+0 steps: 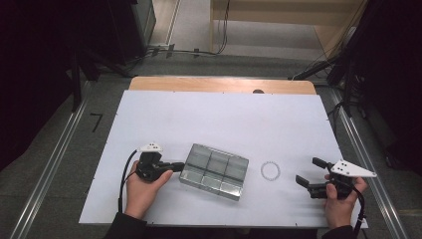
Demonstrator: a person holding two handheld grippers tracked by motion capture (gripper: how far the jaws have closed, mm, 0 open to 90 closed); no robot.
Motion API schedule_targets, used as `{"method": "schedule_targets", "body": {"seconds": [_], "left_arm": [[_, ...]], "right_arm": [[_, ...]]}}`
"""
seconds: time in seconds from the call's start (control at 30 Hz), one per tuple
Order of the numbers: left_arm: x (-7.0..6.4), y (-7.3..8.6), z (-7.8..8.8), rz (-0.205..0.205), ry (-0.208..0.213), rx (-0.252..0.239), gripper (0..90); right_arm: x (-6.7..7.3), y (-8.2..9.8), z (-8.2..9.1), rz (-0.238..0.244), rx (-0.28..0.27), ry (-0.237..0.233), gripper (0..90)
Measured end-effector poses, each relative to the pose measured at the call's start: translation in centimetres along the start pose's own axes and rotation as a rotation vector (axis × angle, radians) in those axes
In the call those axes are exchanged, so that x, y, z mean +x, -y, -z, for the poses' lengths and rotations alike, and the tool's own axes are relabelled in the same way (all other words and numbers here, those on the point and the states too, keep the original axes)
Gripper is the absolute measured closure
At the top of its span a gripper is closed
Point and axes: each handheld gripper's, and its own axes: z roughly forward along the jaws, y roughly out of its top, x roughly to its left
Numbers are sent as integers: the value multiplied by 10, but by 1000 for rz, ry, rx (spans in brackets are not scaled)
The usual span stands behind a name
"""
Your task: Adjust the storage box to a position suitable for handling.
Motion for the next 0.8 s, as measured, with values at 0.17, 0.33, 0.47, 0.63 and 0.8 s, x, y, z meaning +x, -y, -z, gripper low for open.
{"method": "schedule_targets", "body": {"seconds": [0.17, 0.33, 0.47, 0.63, 0.8], "left_arm": [[-9, 6, -1, -9, 10, -6, 900], [-18, 14, -1, -28, -12, -19, 900], [-21, 22, 1, -36, 0, -33, 900], [-26, 30, 0, -39, 21, -47, 900], [-34, 34, -5, -60, 40, -42, 900]], "right_arm": [[0, 0, 0, 5, 1, 1, 0], [0, 0, 0, 5, -1, 1, 0], [0, 0, 1, 5, -7, 3, 0], [-2, -2, 7, -27, -33, -25, 0], [4, -6, 11, -36, -36, -44, 0]]}}
